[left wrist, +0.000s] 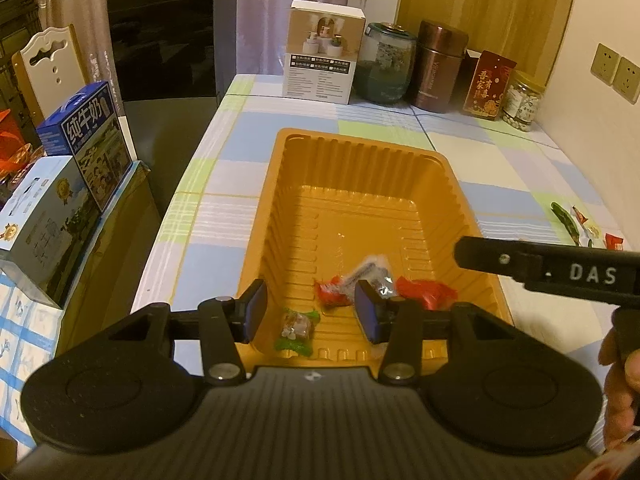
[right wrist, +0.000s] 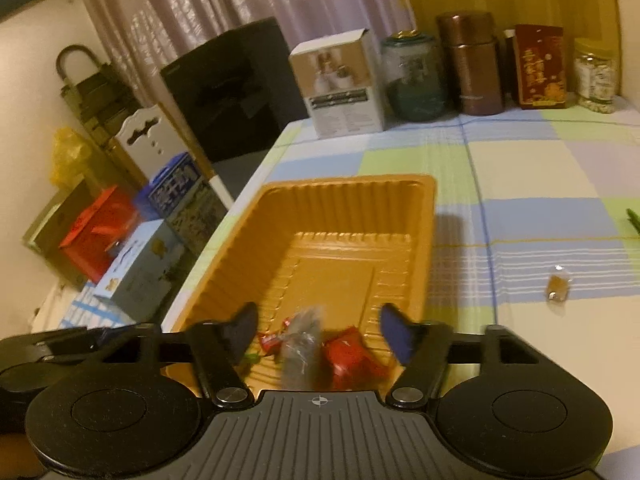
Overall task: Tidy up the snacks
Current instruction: 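Open the left tool to drop the green packet while the right tool drops the nut packet into the tray, then withdraw both open tools from the tray toward the remaining snacks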
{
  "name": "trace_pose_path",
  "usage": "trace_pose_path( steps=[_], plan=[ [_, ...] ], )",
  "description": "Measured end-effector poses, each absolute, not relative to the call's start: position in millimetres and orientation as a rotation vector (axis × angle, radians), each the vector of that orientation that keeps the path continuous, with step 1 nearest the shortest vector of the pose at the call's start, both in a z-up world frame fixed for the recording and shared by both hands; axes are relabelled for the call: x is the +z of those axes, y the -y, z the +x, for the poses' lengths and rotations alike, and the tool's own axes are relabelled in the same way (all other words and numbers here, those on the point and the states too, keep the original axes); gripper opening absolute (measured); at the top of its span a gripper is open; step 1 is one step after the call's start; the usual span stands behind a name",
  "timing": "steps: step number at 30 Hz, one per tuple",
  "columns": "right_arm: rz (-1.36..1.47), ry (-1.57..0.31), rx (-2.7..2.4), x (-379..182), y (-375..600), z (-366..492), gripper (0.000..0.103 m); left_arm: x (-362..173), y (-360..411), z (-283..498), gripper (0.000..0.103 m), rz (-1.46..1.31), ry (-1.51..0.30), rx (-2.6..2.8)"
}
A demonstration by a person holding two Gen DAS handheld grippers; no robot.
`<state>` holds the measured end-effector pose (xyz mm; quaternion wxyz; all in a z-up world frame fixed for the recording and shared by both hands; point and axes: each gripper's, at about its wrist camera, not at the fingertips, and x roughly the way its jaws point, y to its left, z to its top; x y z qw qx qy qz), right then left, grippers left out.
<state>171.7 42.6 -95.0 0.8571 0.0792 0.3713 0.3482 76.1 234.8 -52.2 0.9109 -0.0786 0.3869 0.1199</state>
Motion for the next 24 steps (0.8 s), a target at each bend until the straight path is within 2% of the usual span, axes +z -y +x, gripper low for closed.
trace_pose_path(
  steps=[10, 24],
  plan=[
    [0.179, -0.798, 0.648, -93, 1, 148, 0.069, -42, -215, 59, 0.047, -0.177, -0.789, 0.24],
    [0.184, -0.735, 0.538, -63, 75, 108, 0.069, -14, -158, 34, 0.067, -0.159, -0.756, 0.19]
  ],
)
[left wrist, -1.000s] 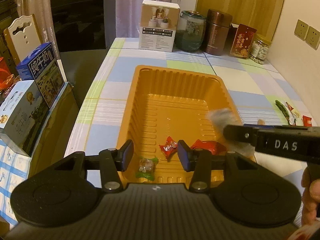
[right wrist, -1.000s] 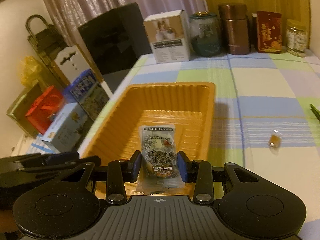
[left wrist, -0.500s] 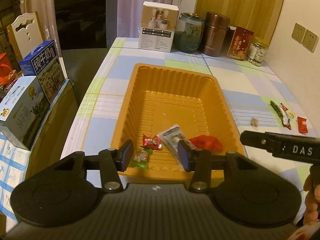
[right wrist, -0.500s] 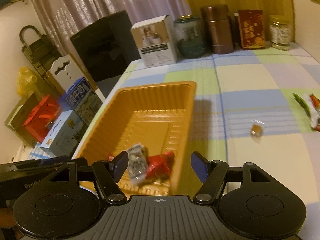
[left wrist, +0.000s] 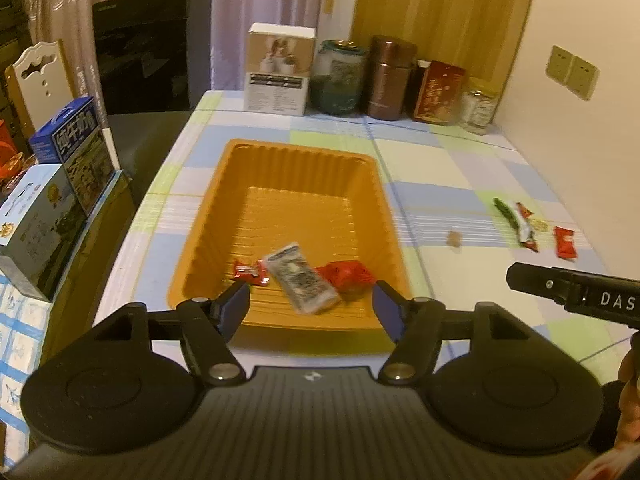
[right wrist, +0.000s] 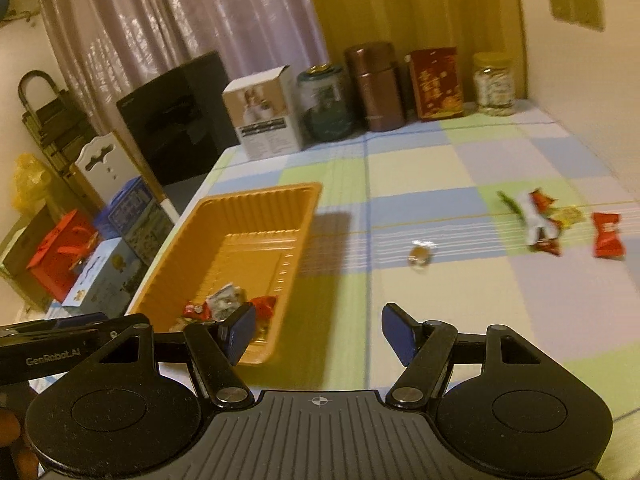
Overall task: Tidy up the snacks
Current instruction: 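Withdraw both open tools from the tray toward the remaining snacks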
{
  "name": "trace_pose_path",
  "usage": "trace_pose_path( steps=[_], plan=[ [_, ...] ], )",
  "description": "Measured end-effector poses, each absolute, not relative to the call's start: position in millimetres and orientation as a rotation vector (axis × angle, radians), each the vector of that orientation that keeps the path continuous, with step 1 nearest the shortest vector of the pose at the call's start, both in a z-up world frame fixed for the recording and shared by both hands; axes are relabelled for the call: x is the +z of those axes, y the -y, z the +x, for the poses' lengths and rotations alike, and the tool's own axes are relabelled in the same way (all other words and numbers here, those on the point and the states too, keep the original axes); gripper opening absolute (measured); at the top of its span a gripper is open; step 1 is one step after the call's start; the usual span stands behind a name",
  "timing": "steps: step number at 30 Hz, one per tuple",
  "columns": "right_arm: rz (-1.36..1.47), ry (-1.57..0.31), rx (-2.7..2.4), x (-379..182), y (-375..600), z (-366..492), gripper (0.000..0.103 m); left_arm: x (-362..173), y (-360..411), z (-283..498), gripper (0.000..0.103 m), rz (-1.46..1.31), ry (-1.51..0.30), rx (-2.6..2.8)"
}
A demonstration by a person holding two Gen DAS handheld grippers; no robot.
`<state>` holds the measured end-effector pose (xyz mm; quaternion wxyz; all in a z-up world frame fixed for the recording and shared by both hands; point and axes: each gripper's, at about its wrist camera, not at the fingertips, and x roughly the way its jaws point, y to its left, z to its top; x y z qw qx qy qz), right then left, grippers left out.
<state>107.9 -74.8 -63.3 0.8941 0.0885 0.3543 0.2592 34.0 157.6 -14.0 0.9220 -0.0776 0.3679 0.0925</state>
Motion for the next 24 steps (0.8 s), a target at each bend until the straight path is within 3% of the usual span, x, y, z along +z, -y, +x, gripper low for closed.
trace_pose_path(
  steps=[7, 24],
  plan=[
    [0.207, -0.702, 0.459, -53, 119, 93, 0.069, -2, -126, 30, 0.076, -0.155, -0.725, 0.14],
    [0.284, -0.662, 0.267, -47, 223, 88, 0.069, 8, -44, 49, 0.086, -0.106, -0.703, -0.003]
  ],
)
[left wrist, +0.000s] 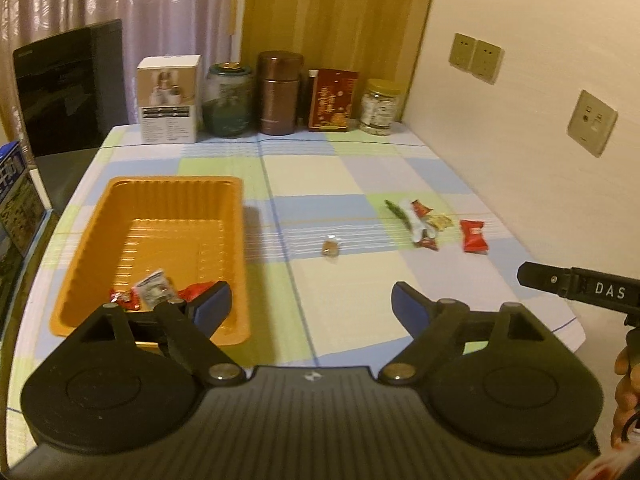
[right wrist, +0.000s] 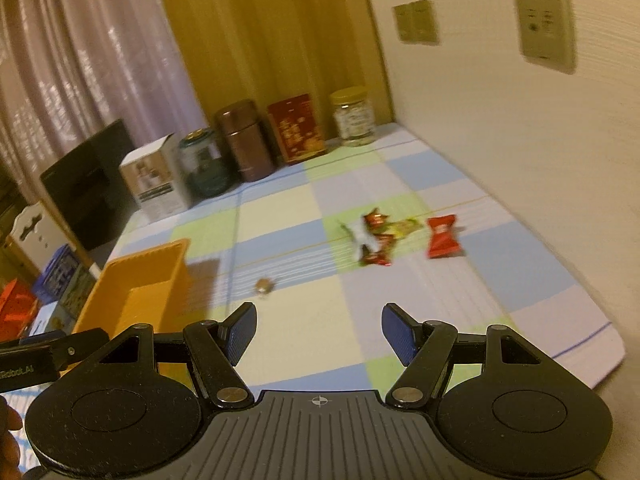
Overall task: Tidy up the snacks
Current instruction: 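Withdraw both open tools from the tray toward the remaining snacks, then move both open tools over the loose snacks on the tablecloth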
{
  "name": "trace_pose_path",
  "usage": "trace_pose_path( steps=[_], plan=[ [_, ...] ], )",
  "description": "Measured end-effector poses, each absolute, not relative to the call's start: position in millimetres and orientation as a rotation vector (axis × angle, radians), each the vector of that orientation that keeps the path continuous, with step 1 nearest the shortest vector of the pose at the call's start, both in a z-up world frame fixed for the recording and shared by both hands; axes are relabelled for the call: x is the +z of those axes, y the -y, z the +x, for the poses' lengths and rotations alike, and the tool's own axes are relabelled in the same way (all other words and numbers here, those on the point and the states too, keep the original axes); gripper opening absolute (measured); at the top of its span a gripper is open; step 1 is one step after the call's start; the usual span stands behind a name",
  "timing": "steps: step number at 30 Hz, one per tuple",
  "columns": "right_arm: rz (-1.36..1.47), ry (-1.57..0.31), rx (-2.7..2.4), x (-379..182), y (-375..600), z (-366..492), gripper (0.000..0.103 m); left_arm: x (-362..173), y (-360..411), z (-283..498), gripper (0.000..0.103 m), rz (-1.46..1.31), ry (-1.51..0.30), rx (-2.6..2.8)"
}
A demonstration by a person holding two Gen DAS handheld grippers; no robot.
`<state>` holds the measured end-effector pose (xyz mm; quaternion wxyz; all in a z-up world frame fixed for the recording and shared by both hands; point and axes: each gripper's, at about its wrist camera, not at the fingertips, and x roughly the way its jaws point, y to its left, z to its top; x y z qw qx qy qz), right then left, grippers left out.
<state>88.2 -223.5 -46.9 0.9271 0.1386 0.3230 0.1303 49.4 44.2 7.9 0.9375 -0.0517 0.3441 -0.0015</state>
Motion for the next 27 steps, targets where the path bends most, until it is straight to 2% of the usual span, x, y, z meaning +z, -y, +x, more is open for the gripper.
trace_pose_path(
  steps=[27],
  plan=[
    [0.346, -0.656, 0.142, -63, 277, 104, 0.069, -8, -1, 88, 0.087, -0.068, -0.721, -0.073]
  ],
)
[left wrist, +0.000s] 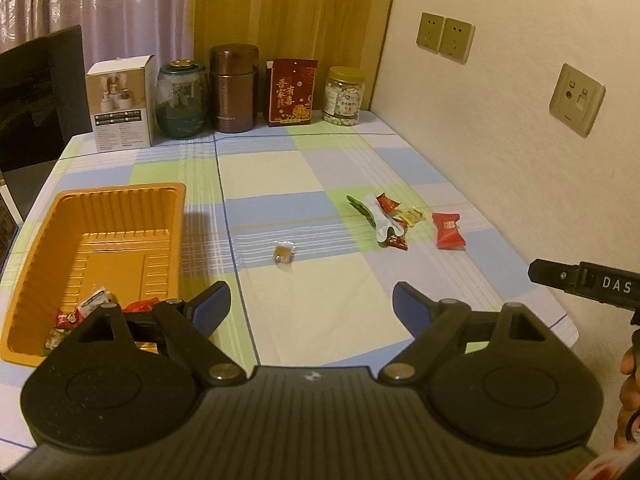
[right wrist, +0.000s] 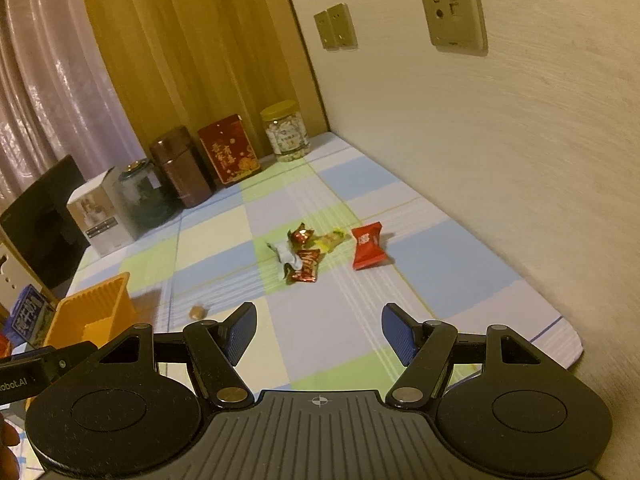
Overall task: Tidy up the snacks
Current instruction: 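Move both open tools over the loose snacks on the tablecloth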
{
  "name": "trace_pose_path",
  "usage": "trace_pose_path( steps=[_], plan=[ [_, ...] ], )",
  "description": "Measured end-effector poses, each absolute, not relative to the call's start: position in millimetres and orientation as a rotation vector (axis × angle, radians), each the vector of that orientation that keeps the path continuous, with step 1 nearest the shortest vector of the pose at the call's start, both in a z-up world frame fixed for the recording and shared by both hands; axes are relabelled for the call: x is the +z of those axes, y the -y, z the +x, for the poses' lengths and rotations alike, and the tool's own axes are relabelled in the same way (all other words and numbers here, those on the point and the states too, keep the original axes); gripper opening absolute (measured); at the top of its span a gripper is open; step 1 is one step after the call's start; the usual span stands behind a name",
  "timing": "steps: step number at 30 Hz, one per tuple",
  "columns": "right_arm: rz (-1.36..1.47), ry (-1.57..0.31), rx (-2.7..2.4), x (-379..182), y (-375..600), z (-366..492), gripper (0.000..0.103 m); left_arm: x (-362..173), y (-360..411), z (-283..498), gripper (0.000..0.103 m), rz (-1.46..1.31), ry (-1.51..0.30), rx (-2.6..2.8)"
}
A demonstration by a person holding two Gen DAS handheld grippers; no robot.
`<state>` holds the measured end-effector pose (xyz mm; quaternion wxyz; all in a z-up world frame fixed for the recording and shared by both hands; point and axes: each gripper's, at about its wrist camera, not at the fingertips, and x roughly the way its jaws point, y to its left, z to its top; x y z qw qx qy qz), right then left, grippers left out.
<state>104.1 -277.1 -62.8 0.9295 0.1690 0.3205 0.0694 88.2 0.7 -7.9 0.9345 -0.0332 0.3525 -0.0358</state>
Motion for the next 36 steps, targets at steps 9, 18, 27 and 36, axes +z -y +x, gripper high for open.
trace_pose_path(
  steps=[9, 18, 27, 36],
  plan=[
    [0.349, -0.672, 0.129, -74, 284, 121, 0.069, -21, 3, 109, 0.087, -0.079, -0.733, -0.094],
    [0.334, -0.683, 0.109, -87, 289, 151, 0.069, -40, 1, 140, 0.087, -0.091, -0.757, -0.089],
    [0.311, -0.698, 0.09, -106, 291, 193, 0.069, -65, -3, 175, 0.086, -0.097, -0.782, -0.072],
    [0.28, -0.716, 0.086, -134, 289, 234, 0.069, -97, -3, 212, 0.075, -0.085, -0.79, -0.061]
  ],
)
